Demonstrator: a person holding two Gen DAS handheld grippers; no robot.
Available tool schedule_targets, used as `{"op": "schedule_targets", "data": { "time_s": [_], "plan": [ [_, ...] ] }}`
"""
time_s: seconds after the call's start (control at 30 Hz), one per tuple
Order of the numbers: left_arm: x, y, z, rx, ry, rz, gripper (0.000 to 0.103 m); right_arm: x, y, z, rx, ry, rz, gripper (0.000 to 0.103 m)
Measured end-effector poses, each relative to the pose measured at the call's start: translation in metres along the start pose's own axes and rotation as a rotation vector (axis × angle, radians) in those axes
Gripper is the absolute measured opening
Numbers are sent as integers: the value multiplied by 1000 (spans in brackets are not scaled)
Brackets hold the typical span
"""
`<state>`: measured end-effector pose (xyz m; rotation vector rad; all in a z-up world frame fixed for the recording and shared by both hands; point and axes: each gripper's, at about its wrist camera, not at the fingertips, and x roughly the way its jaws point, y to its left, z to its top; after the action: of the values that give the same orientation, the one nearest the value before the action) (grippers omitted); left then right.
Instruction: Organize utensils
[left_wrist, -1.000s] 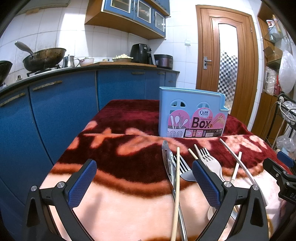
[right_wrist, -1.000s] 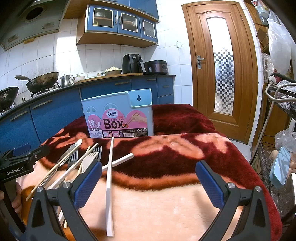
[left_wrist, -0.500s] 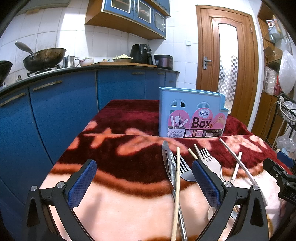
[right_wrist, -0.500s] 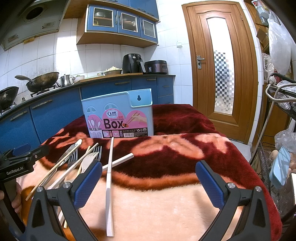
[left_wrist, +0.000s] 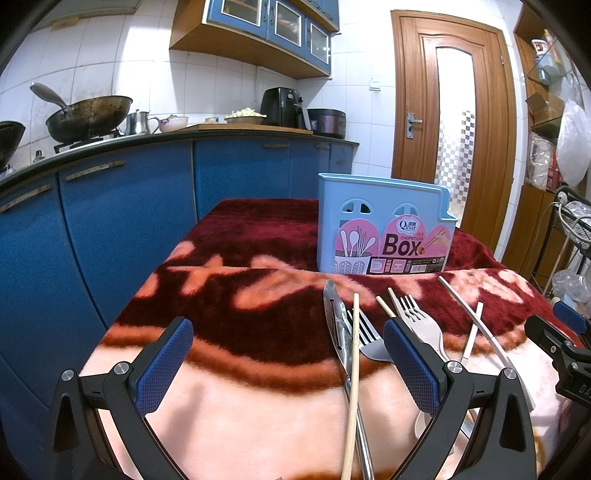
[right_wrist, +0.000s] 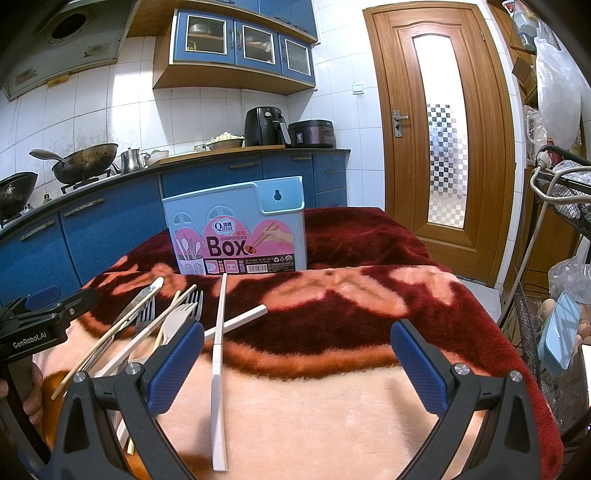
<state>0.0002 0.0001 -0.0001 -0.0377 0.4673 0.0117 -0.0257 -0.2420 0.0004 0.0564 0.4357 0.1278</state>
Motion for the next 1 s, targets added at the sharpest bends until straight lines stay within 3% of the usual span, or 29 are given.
{"op": "schedule_targets", "data": {
  "time_s": [0.63, 0.87, 1.0],
  "plan": [
    [0, 0, 1, 2, 7, 5, 102, -1, -1, 1, 4, 7, -10, 103],
    [0, -5, 4, 45, 38, 6, 102, 6, 0, 9, -9, 103, 7, 103],
    [3, -5, 8, 69, 86, -11, 102, 13, 2, 15, -3, 204, 67, 102]
  ]
}}
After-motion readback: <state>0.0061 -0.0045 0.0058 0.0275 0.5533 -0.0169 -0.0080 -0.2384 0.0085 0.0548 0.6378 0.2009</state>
